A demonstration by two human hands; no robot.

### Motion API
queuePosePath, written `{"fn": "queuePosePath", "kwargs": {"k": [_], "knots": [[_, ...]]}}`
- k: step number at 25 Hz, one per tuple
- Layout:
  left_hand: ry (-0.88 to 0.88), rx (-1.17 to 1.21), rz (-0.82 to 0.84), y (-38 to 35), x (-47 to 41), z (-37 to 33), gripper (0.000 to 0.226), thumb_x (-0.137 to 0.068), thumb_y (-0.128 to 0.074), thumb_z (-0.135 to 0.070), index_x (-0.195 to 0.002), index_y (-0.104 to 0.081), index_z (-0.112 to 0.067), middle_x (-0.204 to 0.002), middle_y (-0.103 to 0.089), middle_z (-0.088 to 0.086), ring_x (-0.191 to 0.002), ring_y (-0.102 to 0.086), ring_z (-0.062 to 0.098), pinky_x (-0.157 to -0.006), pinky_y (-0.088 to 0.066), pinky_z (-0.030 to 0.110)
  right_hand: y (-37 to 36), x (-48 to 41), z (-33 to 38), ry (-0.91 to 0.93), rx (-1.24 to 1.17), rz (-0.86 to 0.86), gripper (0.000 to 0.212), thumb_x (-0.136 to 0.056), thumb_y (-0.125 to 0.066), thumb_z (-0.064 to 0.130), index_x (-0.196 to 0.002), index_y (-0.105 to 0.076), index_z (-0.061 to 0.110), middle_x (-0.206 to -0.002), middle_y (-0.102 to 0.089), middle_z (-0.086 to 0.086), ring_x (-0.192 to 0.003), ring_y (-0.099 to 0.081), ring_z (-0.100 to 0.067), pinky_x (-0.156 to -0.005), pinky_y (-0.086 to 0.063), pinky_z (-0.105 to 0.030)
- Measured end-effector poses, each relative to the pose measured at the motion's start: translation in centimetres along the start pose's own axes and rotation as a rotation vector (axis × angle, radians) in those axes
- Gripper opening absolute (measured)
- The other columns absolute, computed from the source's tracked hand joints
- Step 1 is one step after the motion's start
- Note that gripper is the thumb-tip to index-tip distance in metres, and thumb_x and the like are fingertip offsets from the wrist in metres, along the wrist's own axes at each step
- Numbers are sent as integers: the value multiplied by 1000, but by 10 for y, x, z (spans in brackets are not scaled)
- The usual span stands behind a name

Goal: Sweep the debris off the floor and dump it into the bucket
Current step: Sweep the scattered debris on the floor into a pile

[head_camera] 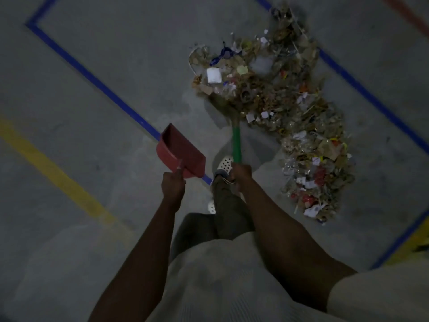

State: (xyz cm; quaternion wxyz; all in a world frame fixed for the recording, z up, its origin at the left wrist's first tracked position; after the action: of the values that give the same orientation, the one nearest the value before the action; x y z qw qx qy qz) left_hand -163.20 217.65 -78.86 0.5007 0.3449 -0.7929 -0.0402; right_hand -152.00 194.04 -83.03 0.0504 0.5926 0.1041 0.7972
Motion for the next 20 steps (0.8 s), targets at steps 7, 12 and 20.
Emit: {"fn": "queuePosePath", "kwargs": {"k": [7,12,20], "knots": [[-96,-351,171,-17,-22,-33,42,-96,-53,-51,-79,-63,-14,-79,-66,1,-76,-61,19,-69,-49,28,44,-12,1,-63,-396,-183,11,-98,-50,-3,-87,-48,1,-67,-41,-13,-53,-36,-19,-50,-27,-32],[-201,-529,297,1,-33,-69,34,-101,-50,-44,-105,-63,-12,-100,-65,15,-88,-59,24,-83,-50,36,19,43,-16,-42,-375,-281,30,-101,-53,12,-123,-56,-8,-91,-59,-23,-57,-55,-28,-46,-38,-25],[-499,-707,435,57,-62,-134,31,-106,-39,-35,-118,-65,-26,-93,-62,22,-90,-61,38,-81,-51,49,-135,170,-64,65,-454,13,38,-100,-61,23,-133,-43,14,-75,-48,-2,-51,-43,-10,-39,-35,-22]]}}
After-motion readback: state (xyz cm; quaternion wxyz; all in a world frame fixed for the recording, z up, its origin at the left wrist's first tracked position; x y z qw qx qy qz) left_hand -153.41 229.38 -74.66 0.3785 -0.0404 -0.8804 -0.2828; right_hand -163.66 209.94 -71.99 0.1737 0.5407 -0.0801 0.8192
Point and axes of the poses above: each hand's wrist, its own x-axis away from the middle knuckle, its own y-axis out of the back of the hand, z = x × y, the point moved 10 cm from there along -x, towards the middle knuckle
